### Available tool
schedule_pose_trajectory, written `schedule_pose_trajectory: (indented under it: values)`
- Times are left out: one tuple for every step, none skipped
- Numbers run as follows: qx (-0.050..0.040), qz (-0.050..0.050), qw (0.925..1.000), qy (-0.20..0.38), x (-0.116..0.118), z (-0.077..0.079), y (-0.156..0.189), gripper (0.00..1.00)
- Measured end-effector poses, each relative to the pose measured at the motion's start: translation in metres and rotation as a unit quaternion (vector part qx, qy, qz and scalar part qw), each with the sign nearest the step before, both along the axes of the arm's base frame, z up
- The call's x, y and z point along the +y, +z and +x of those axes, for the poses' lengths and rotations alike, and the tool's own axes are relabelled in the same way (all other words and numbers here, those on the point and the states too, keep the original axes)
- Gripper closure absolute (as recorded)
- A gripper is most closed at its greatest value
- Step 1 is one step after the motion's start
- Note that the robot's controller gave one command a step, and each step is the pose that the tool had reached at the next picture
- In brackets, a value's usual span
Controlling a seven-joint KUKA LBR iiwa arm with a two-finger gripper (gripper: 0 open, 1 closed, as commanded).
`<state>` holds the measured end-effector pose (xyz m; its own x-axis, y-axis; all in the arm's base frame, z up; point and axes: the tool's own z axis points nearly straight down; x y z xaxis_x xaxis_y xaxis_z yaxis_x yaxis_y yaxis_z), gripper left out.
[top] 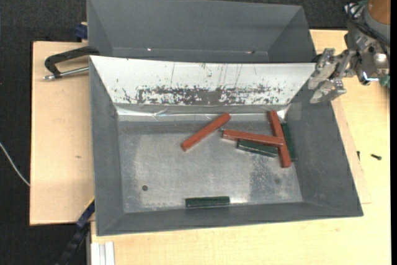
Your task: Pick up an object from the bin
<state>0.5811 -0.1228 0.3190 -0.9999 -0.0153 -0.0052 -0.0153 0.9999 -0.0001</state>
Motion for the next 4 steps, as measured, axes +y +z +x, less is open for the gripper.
schedule_pose_trajectory:
  values:
    - [-0.0065, -0.002, 0.9995, 0.030, -0.003, 0.001, -0.015, 1.00]
    - [-0.0007, 0.000, 0.9992, 0.040, -0.004, -0.002, -0.088, 1.00]
    - [0.0014, 0.000, 1.0000, 0.002, -0.005, -0.005, -0.114, 0.00]
    - [0.0013, 0.000, 1.0000, 0.002, -0.005, -0.005, -0.114, 0.00]
